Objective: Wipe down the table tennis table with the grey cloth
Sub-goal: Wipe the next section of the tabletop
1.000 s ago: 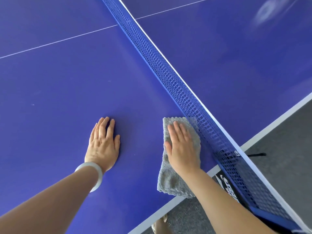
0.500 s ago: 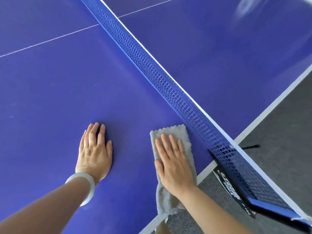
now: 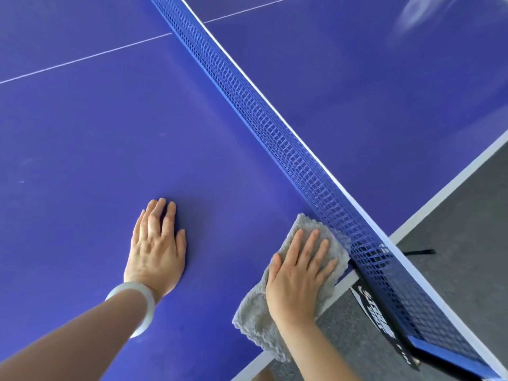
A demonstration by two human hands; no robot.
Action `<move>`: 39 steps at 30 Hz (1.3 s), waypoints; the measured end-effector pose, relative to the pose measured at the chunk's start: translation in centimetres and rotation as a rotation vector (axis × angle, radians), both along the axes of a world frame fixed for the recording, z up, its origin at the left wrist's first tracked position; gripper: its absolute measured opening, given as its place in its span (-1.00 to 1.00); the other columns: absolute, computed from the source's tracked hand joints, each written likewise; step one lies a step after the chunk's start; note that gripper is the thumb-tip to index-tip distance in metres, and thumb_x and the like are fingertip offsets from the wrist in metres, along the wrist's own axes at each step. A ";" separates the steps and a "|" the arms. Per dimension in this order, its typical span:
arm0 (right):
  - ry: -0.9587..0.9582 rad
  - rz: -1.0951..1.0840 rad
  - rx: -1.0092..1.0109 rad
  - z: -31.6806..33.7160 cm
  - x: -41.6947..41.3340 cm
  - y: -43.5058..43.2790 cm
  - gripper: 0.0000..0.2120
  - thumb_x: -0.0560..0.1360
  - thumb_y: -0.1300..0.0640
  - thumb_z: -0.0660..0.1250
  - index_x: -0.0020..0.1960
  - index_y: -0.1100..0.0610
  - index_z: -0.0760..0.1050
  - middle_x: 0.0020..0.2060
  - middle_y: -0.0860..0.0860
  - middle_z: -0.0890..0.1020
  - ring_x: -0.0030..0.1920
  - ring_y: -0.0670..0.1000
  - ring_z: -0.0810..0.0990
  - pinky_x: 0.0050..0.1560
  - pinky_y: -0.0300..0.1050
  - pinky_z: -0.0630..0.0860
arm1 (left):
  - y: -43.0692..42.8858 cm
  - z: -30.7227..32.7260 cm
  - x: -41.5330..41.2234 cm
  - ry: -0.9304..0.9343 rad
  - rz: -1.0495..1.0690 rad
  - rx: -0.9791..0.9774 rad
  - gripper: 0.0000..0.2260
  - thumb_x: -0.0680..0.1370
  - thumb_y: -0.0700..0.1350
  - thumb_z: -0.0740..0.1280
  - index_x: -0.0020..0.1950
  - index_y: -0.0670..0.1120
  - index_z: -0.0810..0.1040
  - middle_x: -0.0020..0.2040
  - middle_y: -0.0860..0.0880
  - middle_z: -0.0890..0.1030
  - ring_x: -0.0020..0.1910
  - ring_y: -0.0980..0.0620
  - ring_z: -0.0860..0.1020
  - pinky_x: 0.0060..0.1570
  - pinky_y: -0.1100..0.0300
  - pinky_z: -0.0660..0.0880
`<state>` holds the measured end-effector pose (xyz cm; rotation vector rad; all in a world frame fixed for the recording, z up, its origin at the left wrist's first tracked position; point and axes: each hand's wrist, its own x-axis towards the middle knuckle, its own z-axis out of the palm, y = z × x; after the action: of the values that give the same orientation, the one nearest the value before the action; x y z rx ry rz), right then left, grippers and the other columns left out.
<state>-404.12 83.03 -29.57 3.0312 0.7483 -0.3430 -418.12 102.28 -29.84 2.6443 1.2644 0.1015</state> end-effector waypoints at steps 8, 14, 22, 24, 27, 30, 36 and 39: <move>0.030 -0.183 -0.060 0.4 6.2 3.0 -0.37 0.65 -0.10 -0.10 0.62 0.21 -0.06 0.56 0.25 0.14 0.52 0.35 0.12 0.49 0.38 0.02 | 0.0 -0.2 0.0 -0.010 -0.002 0.001 -0.40 0.61 0.07 -0.09 0.54 -0.25 0.25 0.54 -0.22 0.24 0.56 -0.16 0.13 0.57 0.01 -0.04; 0.002 -0.121 -0.014 -0.4 1.0 -0.6 -0.36 0.65 -0.10 -0.13 0.62 0.20 -0.14 0.58 0.26 0.00 0.57 0.35 -0.04 0.50 0.41 -0.10 | -0.1 -0.2 0.0 -0.008 0.001 -0.008 -0.40 0.60 0.06 -0.08 0.53 -0.25 0.26 0.53 -0.22 0.25 0.56 -0.17 0.13 0.57 0.02 -0.05; 0.023 -0.248 0.031 -0.1 -1.3 1.3 -0.35 0.62 -0.12 -0.14 0.59 0.21 -0.15 0.58 0.28 -0.07 0.56 0.37 -0.15 0.45 0.50 -0.07 | -0.1 -0.3 0.0 0.002 0.014 -0.026 -0.42 0.60 0.06 -0.07 0.55 -0.21 0.22 0.56 -0.19 0.21 0.58 -0.13 0.08 0.57 0.08 -0.14; 0.018 -0.180 0.005 -0.2 -0.7 0.0 -0.33 0.61 -0.16 -0.20 0.60 0.18 -0.13 0.59 0.23 -0.09 0.57 0.33 -0.16 0.46 0.49 -0.10 | 0.0 -0.3 -0.1 0.000 0.009 -0.023 -0.41 0.60 0.06 -0.07 0.55 -0.22 0.23 0.55 -0.20 0.21 0.58 -0.14 0.08 0.57 0.07 -0.13; 0.036 -0.198 -0.051 -0.5 1.7 -1.5 -0.35 0.63 -0.16 -0.21 0.61 0.09 -0.28 0.61 0.13 -0.14 0.59 0.22 -0.19 0.47 0.46 -0.12 | 0.0 -0.6 -0.2 -0.008 0.011 -0.030 -0.43 0.61 0.05 -0.05 0.56 -0.21 0.22 0.56 -0.18 0.20 0.58 -0.13 0.07 0.56 0.11 -0.17; 0.031 -0.222 -0.049 -0.4 2.1 -1.0 -0.36 0.63 -0.15 -0.22 0.60 0.07 -0.35 0.61 0.08 -0.19 0.60 0.16 -0.22 0.47 0.45 -0.13 | 0.1 -0.7 -0.2 -0.024 0.013 -0.031 -0.43 0.61 0.05 -0.04 0.56 -0.21 0.21 0.56 -0.17 0.19 0.58 -0.13 0.05 0.56 0.13 -0.20; 0.002 -0.181 0.006 -0.1 -3.0 0.0 -0.37 0.64 -0.12 -0.17 0.61 0.16 -0.17 0.61 0.15 -0.12 0.58 0.27 -0.20 0.42 0.55 -0.06 | -0.1 -0.5 -0.1 -0.049 0.006 -0.043 -0.42 0.60 0.04 -0.03 0.55 -0.24 0.23 0.55 -0.21 0.20 0.58 -0.17 0.07 0.57 0.03 -0.11; -0.003 0.083 0.065 -0.2 -5.5 0.5 -0.35 0.59 -0.09 -0.04 0.59 0.21 0.07 0.59 0.20 0.07 0.58 0.29 -0.01 0.43 0.52 0.02 | -0.2 -0.2 0.0 -0.026 0.006 -0.044 -0.41 0.60 0.05 -0.06 0.54 -0.25 0.23 0.55 -0.23 0.21 0.57 -0.18 0.09 0.57 -0.04 -0.04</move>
<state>-409.66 83.52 -29.76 3.0480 0.8998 -0.3195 -418.12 102.11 -30.06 2.5941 1.2517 0.1070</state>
